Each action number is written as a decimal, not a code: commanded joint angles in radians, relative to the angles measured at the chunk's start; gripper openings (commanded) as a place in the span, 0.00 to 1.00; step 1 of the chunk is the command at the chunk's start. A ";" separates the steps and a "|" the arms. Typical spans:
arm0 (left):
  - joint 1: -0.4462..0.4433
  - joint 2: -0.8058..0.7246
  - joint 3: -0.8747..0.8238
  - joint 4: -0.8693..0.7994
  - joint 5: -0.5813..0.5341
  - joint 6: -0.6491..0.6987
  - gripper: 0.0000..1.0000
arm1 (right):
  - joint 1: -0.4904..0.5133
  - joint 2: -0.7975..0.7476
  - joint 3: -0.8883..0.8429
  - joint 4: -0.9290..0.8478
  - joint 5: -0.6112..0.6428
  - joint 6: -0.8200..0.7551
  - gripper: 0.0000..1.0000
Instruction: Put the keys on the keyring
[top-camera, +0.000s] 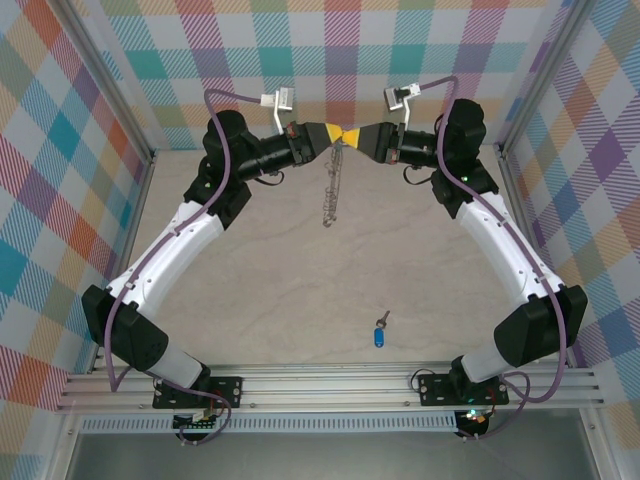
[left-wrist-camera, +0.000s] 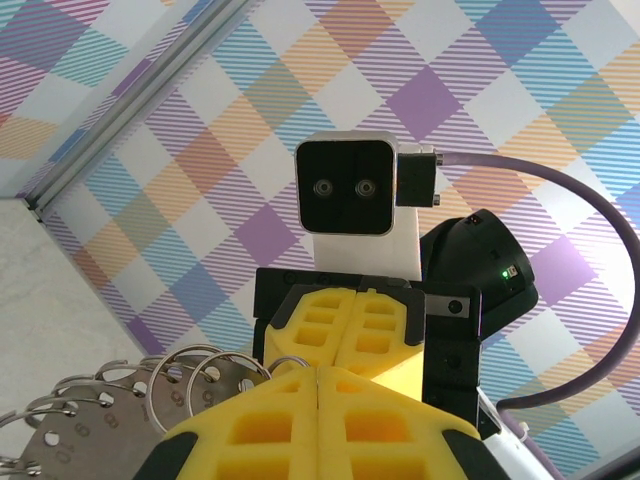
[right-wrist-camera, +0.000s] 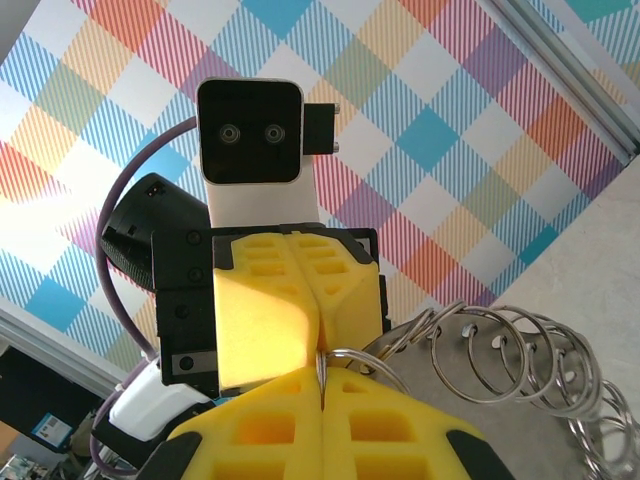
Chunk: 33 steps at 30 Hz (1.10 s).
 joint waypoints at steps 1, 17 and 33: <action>-0.026 -0.001 0.020 -0.023 0.044 0.013 0.10 | 0.000 -0.012 0.008 0.062 0.012 0.000 0.00; -0.052 -0.008 0.021 -0.067 0.028 0.107 0.00 | -0.002 -0.001 0.010 0.053 0.028 0.012 0.13; -0.035 -0.031 0.092 -0.187 0.021 0.285 0.00 | -0.113 -0.118 -0.059 -0.071 0.029 -0.062 0.54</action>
